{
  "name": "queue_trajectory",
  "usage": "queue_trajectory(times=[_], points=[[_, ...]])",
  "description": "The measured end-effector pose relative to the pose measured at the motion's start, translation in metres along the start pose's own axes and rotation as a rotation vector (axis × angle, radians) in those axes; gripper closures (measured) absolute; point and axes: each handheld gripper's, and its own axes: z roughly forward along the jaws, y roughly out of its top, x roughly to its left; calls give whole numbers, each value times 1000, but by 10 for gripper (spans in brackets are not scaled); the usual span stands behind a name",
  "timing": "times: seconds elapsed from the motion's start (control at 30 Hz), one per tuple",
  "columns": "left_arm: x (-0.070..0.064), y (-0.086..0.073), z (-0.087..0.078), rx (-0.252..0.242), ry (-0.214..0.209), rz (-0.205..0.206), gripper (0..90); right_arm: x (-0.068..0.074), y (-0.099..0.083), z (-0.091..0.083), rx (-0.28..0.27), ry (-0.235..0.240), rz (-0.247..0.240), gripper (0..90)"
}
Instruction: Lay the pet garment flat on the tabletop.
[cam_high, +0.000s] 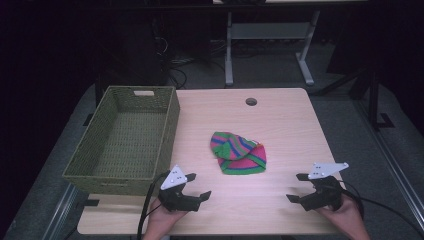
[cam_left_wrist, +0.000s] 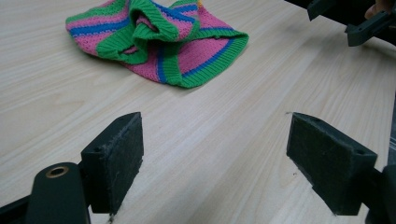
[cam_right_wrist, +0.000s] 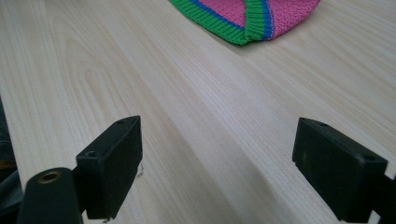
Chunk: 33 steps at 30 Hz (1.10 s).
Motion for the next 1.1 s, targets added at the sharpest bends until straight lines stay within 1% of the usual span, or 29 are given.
queue_trajectory(times=[0.03, 0.07, 0.13, 0.2, 0.27, 0.3, 0.33, 0.37, 0.4, 0.47, 0.5, 0.53, 0.6, 0.63, 0.7, 0.73, 0.83, 0.9, 1.03, 1.1], points=[[-1, 0, 2, 8, -6, -2, 184, -1, 2, 2, 3, 16, -3, 154], [0, 0, 2, 11, -7, 7, 184, -2, 3, 3, 7, 21, -7, 154], [0, 0, 3, 17, -10, 10, 184, -3, 6, 5, 23, 31, -8, 154], [0, 0, 4, 13, -15, -1, 184, -4, 10, 6, 37, 40, -11, 154], [0, 0, 4, 12, -16, -3, 183, -4, 13, 6, 38, 45, -13, 155], [0, 0, 3, 13, -17, -1, 183, -5, 21, 7, 27, 59, -22, 156], [0, 0, 3, 13, -17, -1, 183, -6, 24, 7, 31, 66, -26, 156], [0, 0, 3, 20, -18, 9, 183, -7, 30, 9, 40, 67, -26, 156], [-1, 0, 3, 22, -17, 13, 183, -8, 33, 10, 39, 69, -28, 157], [0, 0, 2, 23, -19, 14, 183, -10, 44, 13, 45, 73, -49, 158], [0, 0, 2, 23, -19, 14, 183, -10, 44, 13, 45, 73, -49, 158], [0, 0, 2, 18, -22, 9, 183, -13, 53, 16, 43, 86, -54, 162], [0, 0, 2, 19, -23, 8, 183, -14, 56, 18, 46, 91, -56, 162], [1, 1, 2, 17, -24, 8, 183, -18, 67, 21, 49, 104, -54, 162], [1, 1, 2, 16, -27, 7, 183, -19, 70, 23, 50, 107, -56, 162], [1, 1, 2, 17, -28, 9, 183, -22, 80, 27, 58, 113, -57, 163], [0, 1, 2, 16, -29, 10, 183, -24, 85, 30, 63, 119, -65, 164], [1, 1, 2, 13, -36, 2, 183, -27, 91, 35, 78, 126, -62, 164], [1, 1, 2, 14, -37, 1, 183, -31, 96, 39, 85, 136, -53, 163], [1, 1, 2, 15, -36, 7, 183, -36, 101, 42, 92, 144, -51, 164]])
